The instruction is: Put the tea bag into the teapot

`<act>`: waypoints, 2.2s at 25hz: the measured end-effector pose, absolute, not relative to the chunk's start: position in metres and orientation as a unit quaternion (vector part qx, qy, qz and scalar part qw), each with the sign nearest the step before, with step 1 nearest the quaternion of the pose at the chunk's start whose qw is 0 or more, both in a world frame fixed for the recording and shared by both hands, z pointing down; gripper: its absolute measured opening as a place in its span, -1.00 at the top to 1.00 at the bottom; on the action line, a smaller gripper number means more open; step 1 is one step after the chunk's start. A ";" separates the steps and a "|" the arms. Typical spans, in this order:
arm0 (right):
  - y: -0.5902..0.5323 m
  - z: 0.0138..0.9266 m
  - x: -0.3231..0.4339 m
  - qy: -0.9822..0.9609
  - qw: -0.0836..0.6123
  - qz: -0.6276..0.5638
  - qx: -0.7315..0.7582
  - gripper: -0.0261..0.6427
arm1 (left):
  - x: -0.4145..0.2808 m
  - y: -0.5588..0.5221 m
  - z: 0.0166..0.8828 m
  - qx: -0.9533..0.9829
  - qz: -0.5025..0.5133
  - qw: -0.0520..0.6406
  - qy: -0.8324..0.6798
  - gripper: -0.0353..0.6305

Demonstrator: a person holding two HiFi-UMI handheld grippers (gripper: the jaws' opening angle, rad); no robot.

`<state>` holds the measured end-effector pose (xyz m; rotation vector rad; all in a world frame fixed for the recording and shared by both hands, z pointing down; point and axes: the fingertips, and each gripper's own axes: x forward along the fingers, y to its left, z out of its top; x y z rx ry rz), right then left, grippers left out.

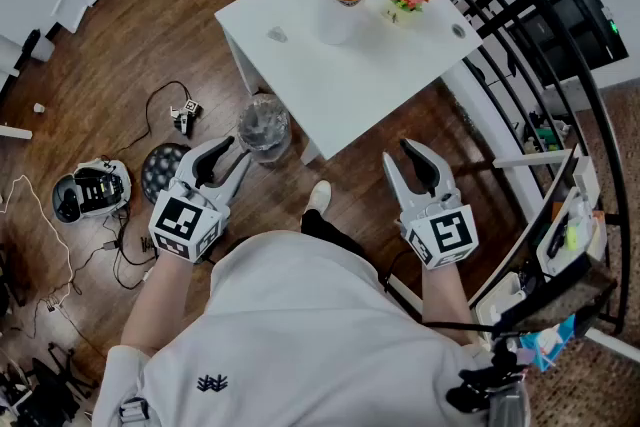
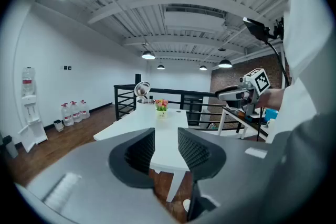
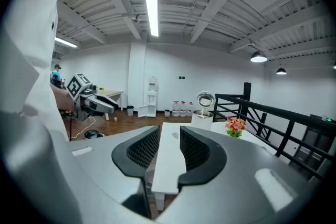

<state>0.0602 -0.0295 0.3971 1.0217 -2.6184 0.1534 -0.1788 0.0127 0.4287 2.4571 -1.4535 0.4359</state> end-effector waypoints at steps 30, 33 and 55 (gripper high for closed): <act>-0.149 0.425 0.138 -0.834 0.211 0.125 0.494 0.56 | -0.208 -0.364 0.696 0.779 0.321 0.242 -0.481 0.24; -0.151 0.429 0.137 -0.829 0.218 0.132 0.499 0.56 | -0.208 -0.371 0.719 0.772 0.337 0.255 -0.474 0.24; -0.163 0.427 0.111 -0.841 0.219 0.119 0.480 0.57 | -0.206 -0.360 0.655 0.805 0.320 0.190 -0.462 0.76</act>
